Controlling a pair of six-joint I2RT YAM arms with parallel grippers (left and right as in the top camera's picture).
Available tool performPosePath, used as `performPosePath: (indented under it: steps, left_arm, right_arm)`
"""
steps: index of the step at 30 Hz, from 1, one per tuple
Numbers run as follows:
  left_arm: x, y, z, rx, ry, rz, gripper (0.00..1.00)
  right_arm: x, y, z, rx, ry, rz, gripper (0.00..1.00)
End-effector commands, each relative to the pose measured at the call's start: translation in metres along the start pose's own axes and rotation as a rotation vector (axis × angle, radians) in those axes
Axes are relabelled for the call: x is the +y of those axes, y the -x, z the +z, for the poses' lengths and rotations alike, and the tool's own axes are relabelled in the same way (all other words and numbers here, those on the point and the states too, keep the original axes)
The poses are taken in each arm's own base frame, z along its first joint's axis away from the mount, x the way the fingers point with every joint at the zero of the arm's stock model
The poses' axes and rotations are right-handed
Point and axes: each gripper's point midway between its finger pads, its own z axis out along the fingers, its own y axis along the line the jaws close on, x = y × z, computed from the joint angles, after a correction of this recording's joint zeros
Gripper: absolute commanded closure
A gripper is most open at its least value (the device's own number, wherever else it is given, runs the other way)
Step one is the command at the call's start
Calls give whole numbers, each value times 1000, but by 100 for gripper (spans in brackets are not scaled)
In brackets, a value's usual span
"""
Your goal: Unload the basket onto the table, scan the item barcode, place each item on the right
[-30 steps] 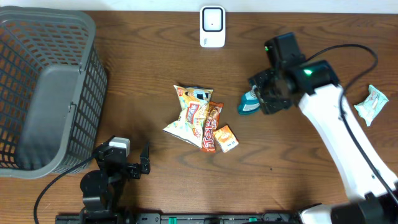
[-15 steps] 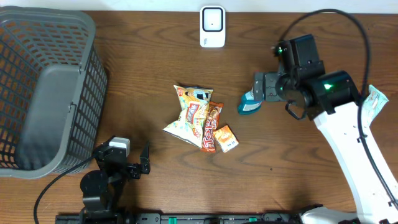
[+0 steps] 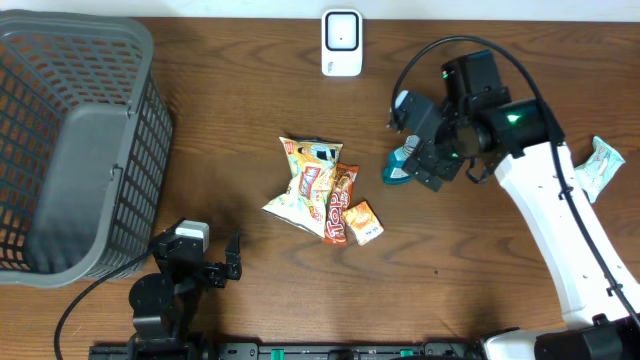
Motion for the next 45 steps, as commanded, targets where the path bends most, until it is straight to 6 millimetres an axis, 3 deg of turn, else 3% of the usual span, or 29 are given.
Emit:
performPosePath:
  steps: [1,5,11,21,45]
  left_arm:
    - [1,-12,2,35,5,-18,2]
    - [1,-12,2,35,5,-18,2]
    - [1,-12,2,35,5,-18,2]
    - [1,-12,2,35,5,-18,2]
    - [1,-12,2,35,5,-18,2]
  right_arm:
    - [-2,5,0,-54,39,-71,2]
    - [-4,8,10,-108,110,-72,1]
    - [-7,-5,46,-49,184,-46,1]
    - [-15,-8,85,-12,203,-50,3]
    - [-11,-9,89,-92,283,-113,5]
